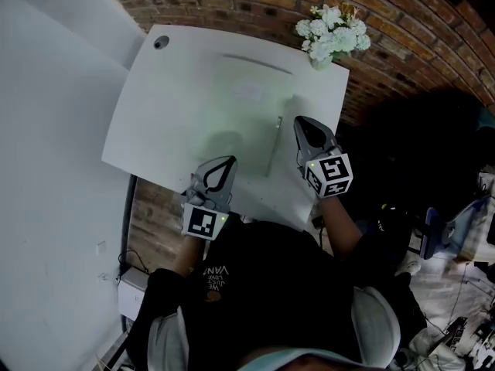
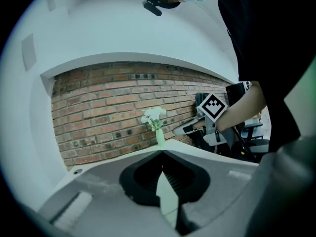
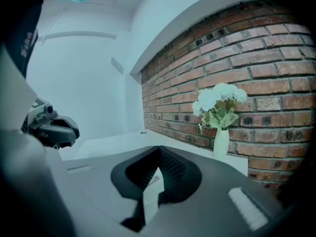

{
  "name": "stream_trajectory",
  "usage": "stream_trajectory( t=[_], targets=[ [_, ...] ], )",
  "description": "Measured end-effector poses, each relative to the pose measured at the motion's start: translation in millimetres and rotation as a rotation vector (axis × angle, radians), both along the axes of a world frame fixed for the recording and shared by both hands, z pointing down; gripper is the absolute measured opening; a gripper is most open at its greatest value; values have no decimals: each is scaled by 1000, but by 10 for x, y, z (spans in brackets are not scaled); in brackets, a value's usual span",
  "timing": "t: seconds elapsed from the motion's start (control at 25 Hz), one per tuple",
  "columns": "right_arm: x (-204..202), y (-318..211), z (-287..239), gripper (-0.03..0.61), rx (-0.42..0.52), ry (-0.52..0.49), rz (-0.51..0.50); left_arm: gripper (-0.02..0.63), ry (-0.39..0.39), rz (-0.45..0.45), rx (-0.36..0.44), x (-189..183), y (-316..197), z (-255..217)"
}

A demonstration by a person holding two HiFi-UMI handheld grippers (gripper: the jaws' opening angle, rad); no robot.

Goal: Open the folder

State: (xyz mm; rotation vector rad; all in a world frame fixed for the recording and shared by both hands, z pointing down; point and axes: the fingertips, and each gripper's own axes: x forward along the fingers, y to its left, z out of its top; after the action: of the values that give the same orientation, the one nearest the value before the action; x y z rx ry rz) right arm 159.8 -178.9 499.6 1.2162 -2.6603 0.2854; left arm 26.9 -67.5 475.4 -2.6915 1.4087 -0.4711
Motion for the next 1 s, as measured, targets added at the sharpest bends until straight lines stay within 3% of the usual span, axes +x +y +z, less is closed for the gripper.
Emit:
stream_trajectory(
  t=[0.84, 1.0],
  targets=[
    [-218, -275, 860, -2, -157, 72, -89, 9, -59, -37, -85, -77, 34, 460],
    [-220, -272, 927, -2, -183, 69, -87, 35, -101, -40, -100, -166, 57, 552]
  ],
)
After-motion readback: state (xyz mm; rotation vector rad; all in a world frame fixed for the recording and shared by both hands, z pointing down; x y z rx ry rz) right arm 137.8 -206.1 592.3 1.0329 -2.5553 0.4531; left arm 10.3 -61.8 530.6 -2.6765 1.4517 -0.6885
